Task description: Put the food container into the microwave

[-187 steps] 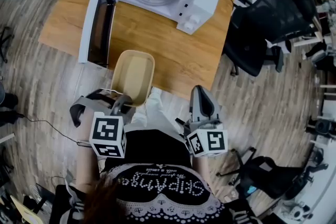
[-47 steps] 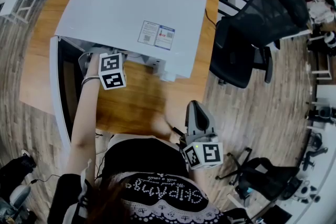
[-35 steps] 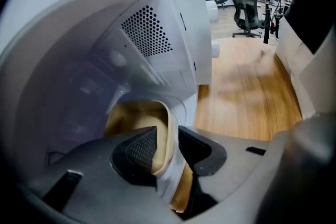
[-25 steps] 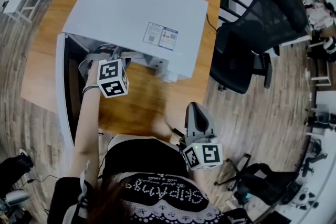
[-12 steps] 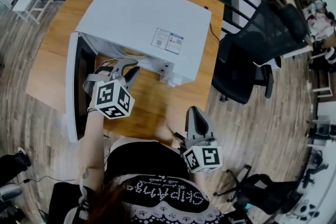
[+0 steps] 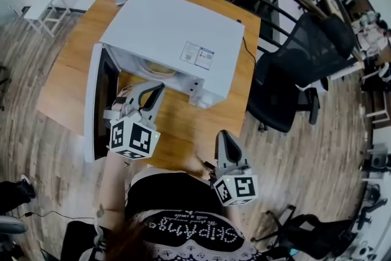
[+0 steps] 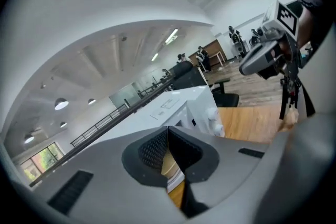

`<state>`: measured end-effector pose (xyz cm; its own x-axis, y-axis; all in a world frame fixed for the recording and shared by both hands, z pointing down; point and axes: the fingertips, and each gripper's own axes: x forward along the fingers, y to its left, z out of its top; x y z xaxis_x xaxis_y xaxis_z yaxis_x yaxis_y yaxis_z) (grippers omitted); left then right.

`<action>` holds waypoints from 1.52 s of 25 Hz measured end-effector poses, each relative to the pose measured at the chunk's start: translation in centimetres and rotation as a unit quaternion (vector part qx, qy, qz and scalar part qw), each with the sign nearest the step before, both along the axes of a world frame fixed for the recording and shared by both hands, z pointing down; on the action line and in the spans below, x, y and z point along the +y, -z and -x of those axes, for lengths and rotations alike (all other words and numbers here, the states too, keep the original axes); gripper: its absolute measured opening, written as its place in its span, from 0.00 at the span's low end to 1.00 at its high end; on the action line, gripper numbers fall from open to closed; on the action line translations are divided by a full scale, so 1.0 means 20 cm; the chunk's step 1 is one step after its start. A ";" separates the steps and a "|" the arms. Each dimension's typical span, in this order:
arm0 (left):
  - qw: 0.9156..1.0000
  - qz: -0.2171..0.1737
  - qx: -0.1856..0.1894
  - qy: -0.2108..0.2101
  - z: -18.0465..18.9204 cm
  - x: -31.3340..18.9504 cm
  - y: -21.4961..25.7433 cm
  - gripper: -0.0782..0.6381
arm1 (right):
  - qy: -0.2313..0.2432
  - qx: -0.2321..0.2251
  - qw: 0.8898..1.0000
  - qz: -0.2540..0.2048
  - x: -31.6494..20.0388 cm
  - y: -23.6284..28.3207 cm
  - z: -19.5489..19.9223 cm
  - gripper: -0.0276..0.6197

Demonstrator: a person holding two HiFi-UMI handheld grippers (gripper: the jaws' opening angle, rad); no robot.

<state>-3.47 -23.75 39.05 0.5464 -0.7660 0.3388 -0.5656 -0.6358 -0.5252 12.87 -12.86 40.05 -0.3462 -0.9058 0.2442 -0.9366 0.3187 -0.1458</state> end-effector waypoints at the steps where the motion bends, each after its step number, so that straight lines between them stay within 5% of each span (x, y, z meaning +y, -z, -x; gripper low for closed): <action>1: 1.000 -0.007 0.021 0.005 0.00 0.02 0.04 0.15 | 0.004 -0.001 1.000 -0.003 0.00 0.01 0.01 0.10; 9: 0.984 -0.061 0.161 0.032 0.07 0.21 0.38 0.15 | 0.026 -0.009 0.999 -0.027 0.06 0.07 0.02 0.10; 13: 0.958 -0.023 0.279 0.057 0.09 0.34 0.46 0.15 | 0.029 -0.015 0.998 -0.048 0.08 0.11 0.00 0.10; 16: 0.945 -0.009 0.322 0.055 0.08 0.44 0.48 0.15 | 0.032 -0.017 0.998 -0.058 0.11 0.14 -0.03 0.10; 22: 0.933 -0.011 0.352 0.072 0.05 0.60 0.45 0.15 | 0.039 -0.020 0.997 -0.062 0.18 0.14 -0.06 0.10; 38: 0.928 -0.022 0.347 0.133 0.24 0.92 0.36 0.15 | 0.039 -0.021 0.998 -0.051 0.36 0.13 0.01 0.10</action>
